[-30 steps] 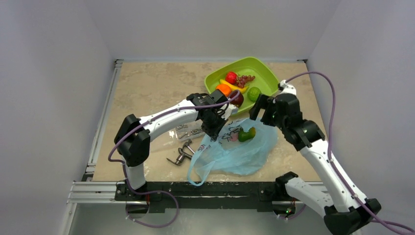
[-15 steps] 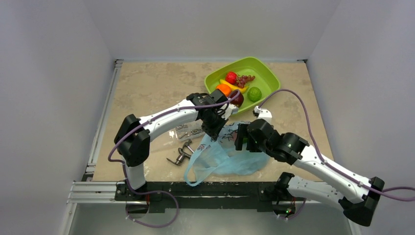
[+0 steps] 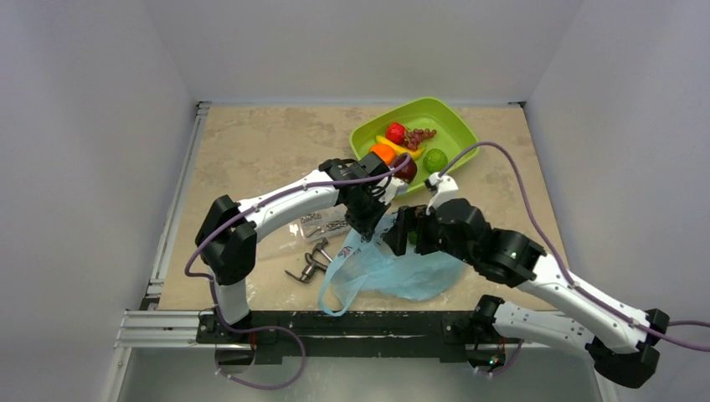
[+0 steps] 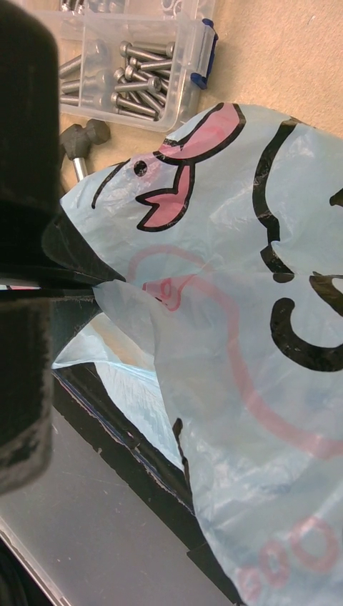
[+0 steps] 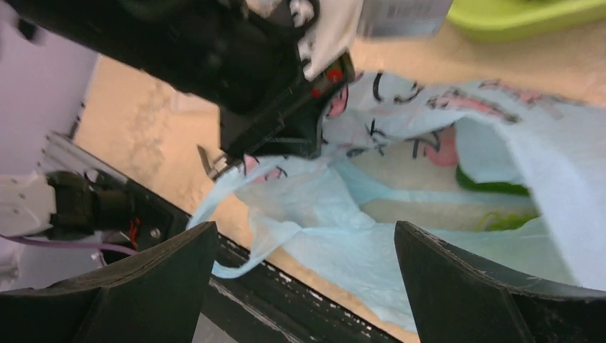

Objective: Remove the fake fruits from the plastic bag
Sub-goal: Take out the fake fruit from the plastic bag.

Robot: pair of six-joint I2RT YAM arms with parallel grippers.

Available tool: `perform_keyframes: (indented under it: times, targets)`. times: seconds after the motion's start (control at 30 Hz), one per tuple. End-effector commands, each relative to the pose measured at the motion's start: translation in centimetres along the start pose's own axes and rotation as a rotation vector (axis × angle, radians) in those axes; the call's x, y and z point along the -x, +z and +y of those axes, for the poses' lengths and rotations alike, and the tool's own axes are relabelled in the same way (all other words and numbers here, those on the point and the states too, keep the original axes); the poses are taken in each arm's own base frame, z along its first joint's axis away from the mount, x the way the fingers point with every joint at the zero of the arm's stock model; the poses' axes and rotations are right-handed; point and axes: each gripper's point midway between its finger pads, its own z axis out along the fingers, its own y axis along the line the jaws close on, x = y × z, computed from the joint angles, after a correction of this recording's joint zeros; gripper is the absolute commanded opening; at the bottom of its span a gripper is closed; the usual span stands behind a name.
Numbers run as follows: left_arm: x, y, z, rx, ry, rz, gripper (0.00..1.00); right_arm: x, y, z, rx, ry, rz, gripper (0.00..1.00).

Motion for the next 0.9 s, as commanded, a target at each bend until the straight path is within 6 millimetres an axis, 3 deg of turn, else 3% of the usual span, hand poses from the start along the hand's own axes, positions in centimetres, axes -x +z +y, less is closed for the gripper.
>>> perform_keyframes:
  times: [0.0,0.07,0.2,0.3,0.37,0.63,0.87]
  targets:
    - [2.0,-2.0,-0.7,-0.021,0.019,-0.084,0.0,-4.8,3.2,-1.0,-0.022,0.087,0.086,0.95]
    - [1.9,-2.0,-0.7,-0.019,0.018,-0.081,0.0,-5.4,4.0,-2.9,-0.111,0.201,0.036,0.94]
    - [1.9,-1.8,-0.8,-0.027,0.014,-0.079,0.0,-4.6,5.2,-6.0,-0.229,0.384,-0.142,0.85]
    - [1.9,-1.8,-0.8,-0.031,0.014,-0.078,0.0,-4.4,5.8,-8.4,-0.352,0.43,-0.216,0.67]
    - [1.9,-1.9,-0.9,-0.032,0.016,-0.081,0.0,-4.5,6.1,-9.9,-0.444,0.454,-0.234,0.6]
    - [1.8,-1.7,-1.0,-0.038,0.015,-0.078,0.0,-4.3,9.1,-12.2,-0.574,0.509,-0.224,0.56]
    - [1.8,-1.8,-1.1,-0.038,0.017,-0.079,0.0,-4.1,10.9,-14.3,-0.614,0.538,-0.267,0.59]
